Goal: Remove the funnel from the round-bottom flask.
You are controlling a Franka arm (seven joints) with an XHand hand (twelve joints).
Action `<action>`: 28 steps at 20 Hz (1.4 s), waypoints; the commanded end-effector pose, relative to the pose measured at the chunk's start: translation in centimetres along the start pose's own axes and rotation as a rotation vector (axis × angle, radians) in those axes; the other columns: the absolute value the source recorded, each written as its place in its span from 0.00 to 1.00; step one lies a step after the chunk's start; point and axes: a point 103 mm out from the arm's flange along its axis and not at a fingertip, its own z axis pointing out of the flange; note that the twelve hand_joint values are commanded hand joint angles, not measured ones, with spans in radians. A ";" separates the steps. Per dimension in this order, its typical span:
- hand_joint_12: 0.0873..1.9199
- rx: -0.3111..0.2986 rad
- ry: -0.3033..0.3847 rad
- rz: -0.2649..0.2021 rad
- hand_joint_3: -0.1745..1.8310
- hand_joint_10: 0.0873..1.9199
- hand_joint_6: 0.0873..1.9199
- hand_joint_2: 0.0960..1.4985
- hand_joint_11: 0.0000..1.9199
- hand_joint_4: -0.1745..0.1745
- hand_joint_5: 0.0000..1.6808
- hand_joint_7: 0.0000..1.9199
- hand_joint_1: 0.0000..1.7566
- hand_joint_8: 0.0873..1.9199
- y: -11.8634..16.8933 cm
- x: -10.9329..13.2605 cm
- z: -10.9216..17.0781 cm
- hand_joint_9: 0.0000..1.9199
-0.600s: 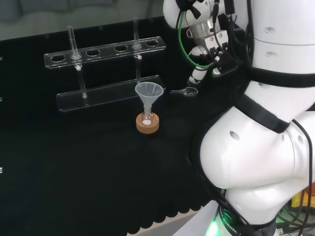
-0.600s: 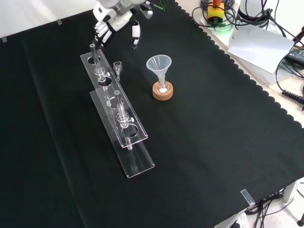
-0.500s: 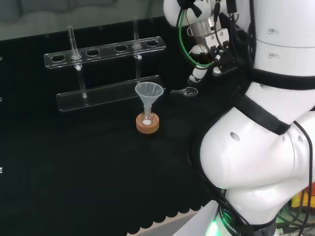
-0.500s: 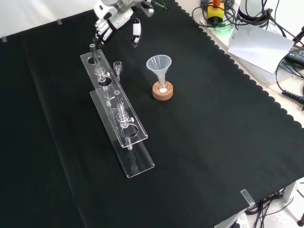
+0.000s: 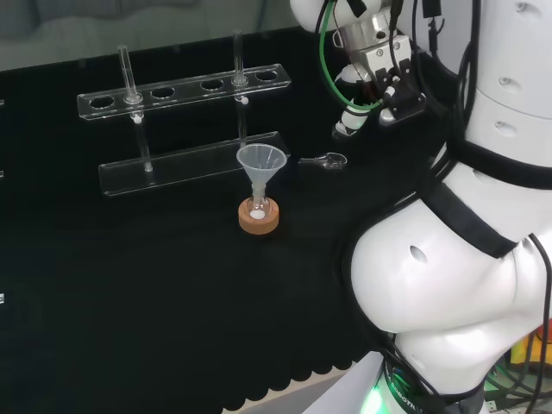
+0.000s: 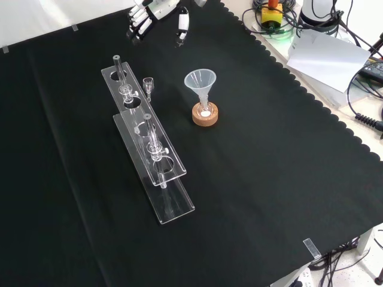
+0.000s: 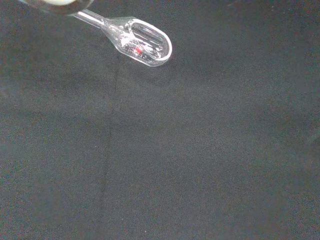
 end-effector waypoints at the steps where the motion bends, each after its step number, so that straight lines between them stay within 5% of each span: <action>1: 0.72 0.017 -0.002 -0.020 0.30 0.36 0.00 0.43 0.00 0.35 0.17 0.00 0.39 0.27 -5.0 2.7 -1.2 0.08; 15: 0.76 0.025 0.002 -0.111 0.30 0.36 0.00 0.43 0.02 0.34 0.15 0.01 0.37 0.31 -9.5 8.5 -2.9 0.12; 28: 0.78 0.060 0.043 -0.194 0.25 0.38 0.00 0.41 0.08 0.34 0.07 0.00 0.29 0.22 -9.2 12.5 -3.6 0.08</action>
